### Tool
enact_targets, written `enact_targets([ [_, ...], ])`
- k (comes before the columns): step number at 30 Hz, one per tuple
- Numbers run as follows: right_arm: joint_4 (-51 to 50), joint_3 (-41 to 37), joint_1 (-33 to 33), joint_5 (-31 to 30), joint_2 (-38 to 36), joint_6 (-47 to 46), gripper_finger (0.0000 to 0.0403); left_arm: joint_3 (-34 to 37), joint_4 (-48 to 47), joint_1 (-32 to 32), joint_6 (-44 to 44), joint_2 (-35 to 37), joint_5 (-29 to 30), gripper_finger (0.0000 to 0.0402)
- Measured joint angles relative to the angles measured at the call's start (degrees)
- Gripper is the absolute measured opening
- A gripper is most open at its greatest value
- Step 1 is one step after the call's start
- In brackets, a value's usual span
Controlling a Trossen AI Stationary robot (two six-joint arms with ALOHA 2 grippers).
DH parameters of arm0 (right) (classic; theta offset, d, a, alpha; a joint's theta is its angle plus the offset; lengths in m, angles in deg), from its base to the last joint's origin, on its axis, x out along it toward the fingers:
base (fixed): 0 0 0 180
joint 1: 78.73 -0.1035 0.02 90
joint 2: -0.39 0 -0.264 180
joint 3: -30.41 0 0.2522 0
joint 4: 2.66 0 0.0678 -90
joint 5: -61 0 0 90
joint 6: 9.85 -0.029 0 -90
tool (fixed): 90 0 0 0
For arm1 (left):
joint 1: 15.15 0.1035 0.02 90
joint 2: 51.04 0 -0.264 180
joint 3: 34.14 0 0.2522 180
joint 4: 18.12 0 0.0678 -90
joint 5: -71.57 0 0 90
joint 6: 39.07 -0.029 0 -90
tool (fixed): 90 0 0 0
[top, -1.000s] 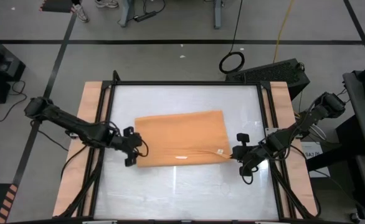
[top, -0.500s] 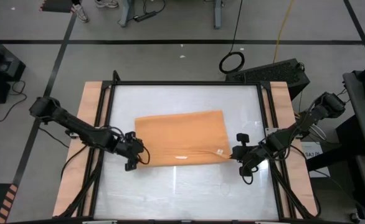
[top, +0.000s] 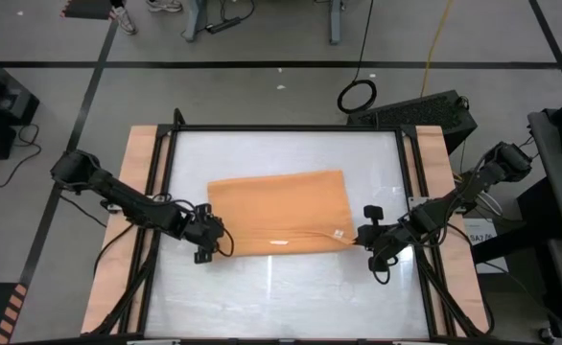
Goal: Roll towel
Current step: Roll the yellow towel
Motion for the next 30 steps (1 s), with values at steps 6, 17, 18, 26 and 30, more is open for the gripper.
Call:
enact_targets([
  [6, 0.20, 0.00, 0.00, -0.01, 0.00, 0.44, 0.0000, -0.07, 0.07, 0.00, -1.07, -0.57, 1.15, 0.0182],
  [17, 0.17, 0.00, 0.02, -0.01, 0.00, 0.44, 0.0000, -0.13, -1.07, 0.00, 5.73, 0.85, 1.10, 0.0046],
  [18, 0.17, 0.00, 0.02, -0.01, 0.00, 0.44, 0.0000, -0.29, -1.10, 0.00, 7.12, 1.26, 0.75, 0.0048],
  [26, 0.15, 0.00, 0.02, 0.01, 0.00, 0.63, 0.0000, -0.61, -0.56, -3.95, 6.52, 2.30, 1.71, 0.0106],
  [30, 0.15, 0.00, 0.02, -0.57, 0.00, 0.34, 0.0000, -0.63, -0.40, -5.37, 8.99, 2.30, 3.41, 0.0079],
])
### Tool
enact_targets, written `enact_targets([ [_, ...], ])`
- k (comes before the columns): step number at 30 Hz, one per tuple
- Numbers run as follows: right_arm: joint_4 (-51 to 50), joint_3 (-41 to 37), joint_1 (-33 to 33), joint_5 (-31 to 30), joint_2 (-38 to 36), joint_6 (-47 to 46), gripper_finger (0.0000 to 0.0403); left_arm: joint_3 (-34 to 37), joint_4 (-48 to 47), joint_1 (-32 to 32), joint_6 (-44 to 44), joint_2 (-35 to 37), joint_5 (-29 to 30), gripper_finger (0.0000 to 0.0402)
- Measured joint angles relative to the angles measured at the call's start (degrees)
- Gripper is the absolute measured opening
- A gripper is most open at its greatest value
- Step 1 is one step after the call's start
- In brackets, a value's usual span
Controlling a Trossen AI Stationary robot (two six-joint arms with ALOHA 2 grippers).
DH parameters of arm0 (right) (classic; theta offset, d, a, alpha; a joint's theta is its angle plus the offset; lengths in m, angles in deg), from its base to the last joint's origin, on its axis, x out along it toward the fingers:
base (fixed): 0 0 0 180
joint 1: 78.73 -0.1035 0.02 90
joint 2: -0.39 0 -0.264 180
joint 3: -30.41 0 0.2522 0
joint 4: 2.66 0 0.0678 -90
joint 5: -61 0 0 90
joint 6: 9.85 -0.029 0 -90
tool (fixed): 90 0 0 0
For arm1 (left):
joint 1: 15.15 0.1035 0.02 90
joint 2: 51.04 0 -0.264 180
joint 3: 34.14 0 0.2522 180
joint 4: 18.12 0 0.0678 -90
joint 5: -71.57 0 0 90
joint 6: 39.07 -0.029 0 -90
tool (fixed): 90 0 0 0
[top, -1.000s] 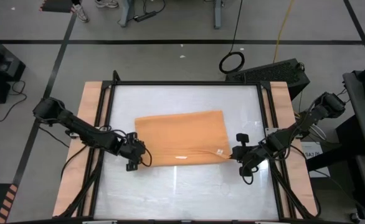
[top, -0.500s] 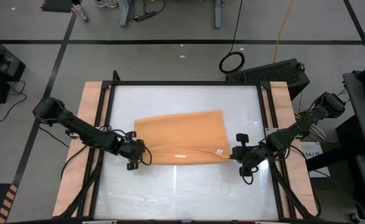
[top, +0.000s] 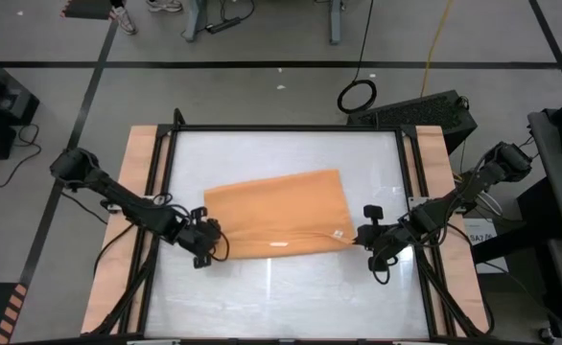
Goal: Roll towel
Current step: Roll the yellow towel
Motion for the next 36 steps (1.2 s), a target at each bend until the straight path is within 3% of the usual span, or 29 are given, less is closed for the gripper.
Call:
enact_targets([
  [5, 0.18, 0.00, -0.01, -0.76, 0.00, -0.17, 0.0000, -0.02, -0.07, -0.97, 3.41, 0.00, 3.07, 0.0071],
  [16, 1.95, 0.00, -0.02, -1.71, 0.00, 3.26, 0.0000, -2.66, -0.11, -6.08, -1.00, 0.04, 6.41, 0.0087],
  [24, 2.43, 0.00, -0.02, -3.80, 0.00, 3.79, 0.0000, -2.80, -0.11, -9.56, -0.76, 0.04, 7.41, 0.0013],
  [36, 3.02, 1.24, -0.02, -5.87, -1.26, 3.95, 0.0000, -7.22, -0.65, -14.37, 0.28, 1.23, 12.61, 0.0011],
])
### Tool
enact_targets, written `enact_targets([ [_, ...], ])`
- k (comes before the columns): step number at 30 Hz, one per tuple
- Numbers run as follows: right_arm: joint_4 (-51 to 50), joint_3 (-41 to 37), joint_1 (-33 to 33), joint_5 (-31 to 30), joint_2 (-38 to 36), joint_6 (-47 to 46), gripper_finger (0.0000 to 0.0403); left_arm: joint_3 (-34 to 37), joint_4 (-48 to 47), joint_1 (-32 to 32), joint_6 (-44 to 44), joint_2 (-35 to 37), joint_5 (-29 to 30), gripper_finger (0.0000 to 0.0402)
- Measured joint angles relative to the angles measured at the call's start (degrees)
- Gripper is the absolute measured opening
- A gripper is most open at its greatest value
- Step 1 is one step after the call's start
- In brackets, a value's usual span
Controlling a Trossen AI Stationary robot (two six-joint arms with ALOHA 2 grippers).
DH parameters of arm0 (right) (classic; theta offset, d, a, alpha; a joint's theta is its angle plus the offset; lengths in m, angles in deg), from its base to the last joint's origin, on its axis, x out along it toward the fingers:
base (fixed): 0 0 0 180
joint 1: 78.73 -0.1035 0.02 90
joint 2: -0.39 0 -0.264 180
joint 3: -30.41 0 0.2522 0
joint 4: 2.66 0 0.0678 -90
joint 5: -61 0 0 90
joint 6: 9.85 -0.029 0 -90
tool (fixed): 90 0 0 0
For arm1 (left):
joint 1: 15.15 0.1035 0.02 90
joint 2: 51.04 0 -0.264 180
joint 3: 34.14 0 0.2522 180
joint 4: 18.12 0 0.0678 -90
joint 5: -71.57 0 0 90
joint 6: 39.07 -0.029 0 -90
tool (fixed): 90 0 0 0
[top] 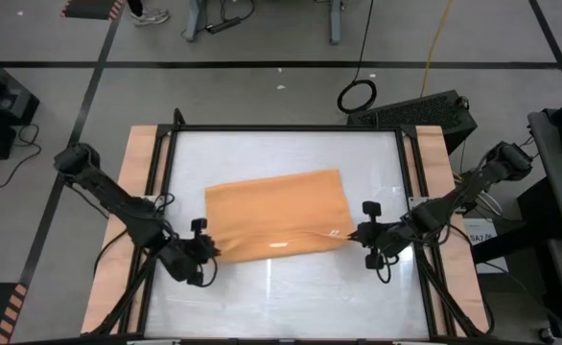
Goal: Roll towel
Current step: Roll the yellow towel
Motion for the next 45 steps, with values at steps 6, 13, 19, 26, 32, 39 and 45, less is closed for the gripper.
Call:
enact_targets([
  [6, -8.13, 4.15, 0.00, 5.62, -1.04, -2.23, 0.0000, -5.50, -2.58, -4.32, 2.25, 1.83, 1.25, 0.0011],
  [13, -7.63, 6.04, -0.02, 14.10, -1.06, -3.31, 0.0000, -7.45, -3.02, -10.24, 4.73, 1.83, 4.84, 0.0010],
  [19, -7.70, 7.55, 0.45, 2.57, -1.06, -1.24, 0.0000, -7.48, -10.92, -12.56, 10.81, 1.83, 13.00, 0.0010],
  [26, -7.63, 8.16, 6.93, -12.67, -1.06, 4.43, 0.0000, -7.47, -28.30, -10.39, 24.39, 1.83, 20.94, 0.0010],
  [32, -8.23, 8.16, 17.26, -13.04, -1.04, 9.02, 0.0000, -7.04, -33.47, -4.97, 26.20, 1.83, 25.75, 0.0010],
  [39, -8.88, 8.16, 27.06, -4.78, -1.04, 13.40, 0.0000, -2.51, -31.58, 2.11, 26.97, 1.81, 22.73, 0.0010],
  [45, -10.15, 8.16, 26.76, 12.49, -1.44, 13.42, 0.0000, -1.92, -19.91, -1.02, 19.88, 1.81, 18.77, 0.0010],
])
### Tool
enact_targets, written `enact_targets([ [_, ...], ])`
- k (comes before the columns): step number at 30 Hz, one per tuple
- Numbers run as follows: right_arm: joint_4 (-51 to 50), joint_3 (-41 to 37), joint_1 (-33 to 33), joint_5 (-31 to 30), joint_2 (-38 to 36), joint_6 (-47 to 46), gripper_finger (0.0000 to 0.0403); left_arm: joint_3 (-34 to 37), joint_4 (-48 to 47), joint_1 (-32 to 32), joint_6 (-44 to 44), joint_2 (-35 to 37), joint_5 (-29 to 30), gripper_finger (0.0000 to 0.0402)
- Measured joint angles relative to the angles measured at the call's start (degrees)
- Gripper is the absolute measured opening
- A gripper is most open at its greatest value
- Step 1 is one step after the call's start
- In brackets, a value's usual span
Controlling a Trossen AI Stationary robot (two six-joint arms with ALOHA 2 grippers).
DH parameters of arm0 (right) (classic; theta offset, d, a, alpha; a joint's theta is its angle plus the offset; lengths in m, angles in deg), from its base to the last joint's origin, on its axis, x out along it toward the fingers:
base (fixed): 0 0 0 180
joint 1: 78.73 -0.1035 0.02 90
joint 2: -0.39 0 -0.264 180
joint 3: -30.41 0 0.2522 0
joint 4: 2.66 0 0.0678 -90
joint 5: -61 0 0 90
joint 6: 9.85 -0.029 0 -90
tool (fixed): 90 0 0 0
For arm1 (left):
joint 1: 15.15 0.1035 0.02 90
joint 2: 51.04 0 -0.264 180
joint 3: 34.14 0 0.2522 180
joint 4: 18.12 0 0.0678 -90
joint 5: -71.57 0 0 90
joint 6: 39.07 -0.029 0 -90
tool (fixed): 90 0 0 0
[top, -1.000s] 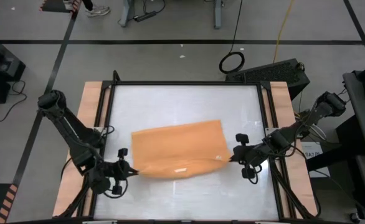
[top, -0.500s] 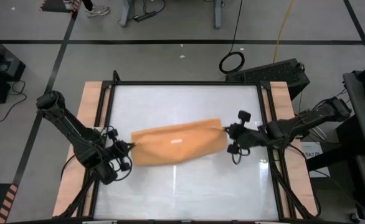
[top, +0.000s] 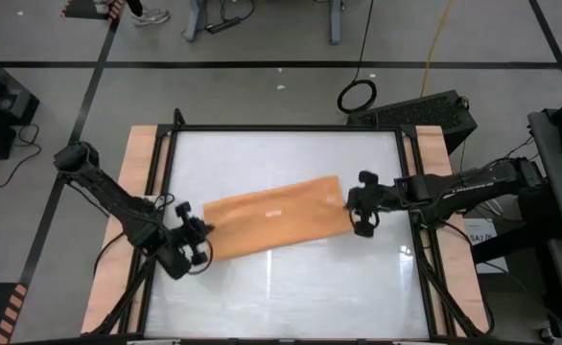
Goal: Roll towel
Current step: Roll the yellow towel
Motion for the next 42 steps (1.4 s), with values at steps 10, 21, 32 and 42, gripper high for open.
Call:
enact_targets([
  [10, -1.18, 0.00, -12.67, 13.53, -0.34, -7.76, 0.0000, -0.02, 25.95, -12.27, -9.34, 0.00, -3.49, 0.0010],
  [21, 0.75, 5.06, -25.52, 9.43, -3.94, -15.37, 0.0000, -0.85, 36.13, -18.82, -17.29, 0.00, -2.73, 0.0010],
  [32, -9.72, 1.28, -20.99, -6.43, -0.24, -23.43, 0.0000, 0.84, 14.57, -14.84, 4.34, 0.00, -3.40, 0.0010],
  [42, -5.58, -1.95, -15.29, -11.10, 0.86, -21.23, 0.0000, 1.44, 14.05, -13.72, 6.14, -1.72, -4.51, 0.0010],
])
